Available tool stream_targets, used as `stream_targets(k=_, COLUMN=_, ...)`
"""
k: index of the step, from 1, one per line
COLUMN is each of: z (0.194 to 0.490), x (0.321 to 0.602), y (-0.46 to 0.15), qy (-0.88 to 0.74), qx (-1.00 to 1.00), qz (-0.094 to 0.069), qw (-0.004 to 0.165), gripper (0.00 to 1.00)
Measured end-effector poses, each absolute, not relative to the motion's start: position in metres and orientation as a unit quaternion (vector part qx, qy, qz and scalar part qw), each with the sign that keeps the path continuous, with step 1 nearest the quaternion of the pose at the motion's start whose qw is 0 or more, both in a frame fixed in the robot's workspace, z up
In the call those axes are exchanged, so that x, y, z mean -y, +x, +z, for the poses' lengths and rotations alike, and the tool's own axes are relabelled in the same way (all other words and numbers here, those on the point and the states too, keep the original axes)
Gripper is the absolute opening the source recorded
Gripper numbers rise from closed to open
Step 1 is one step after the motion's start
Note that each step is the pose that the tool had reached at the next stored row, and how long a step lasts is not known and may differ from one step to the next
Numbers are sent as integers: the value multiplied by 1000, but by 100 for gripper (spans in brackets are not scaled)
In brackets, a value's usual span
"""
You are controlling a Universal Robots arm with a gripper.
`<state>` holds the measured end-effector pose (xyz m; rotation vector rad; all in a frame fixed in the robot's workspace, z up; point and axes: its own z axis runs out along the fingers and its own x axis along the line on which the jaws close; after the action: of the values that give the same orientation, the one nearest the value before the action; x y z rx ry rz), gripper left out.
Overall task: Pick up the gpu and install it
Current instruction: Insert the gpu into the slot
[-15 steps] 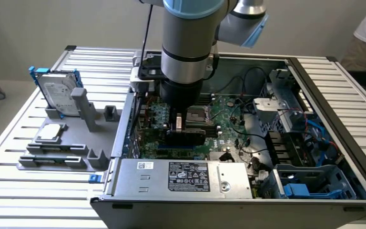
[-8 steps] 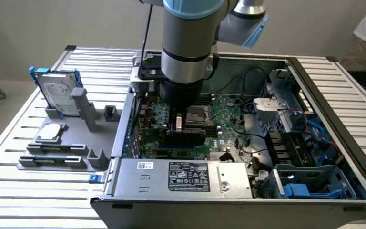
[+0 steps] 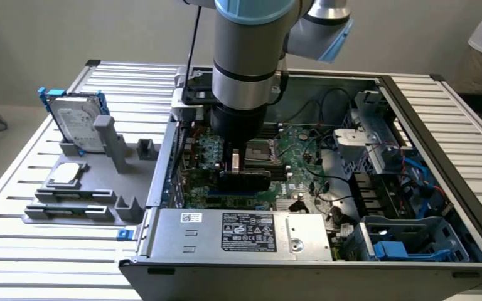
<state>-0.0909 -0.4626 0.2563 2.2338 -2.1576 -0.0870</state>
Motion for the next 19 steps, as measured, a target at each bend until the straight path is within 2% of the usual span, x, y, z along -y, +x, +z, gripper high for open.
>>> stream_targets(k=19, z=254, x=462, y=-93, qy=717, qx=697, qz=-27, qw=15, gripper=26)
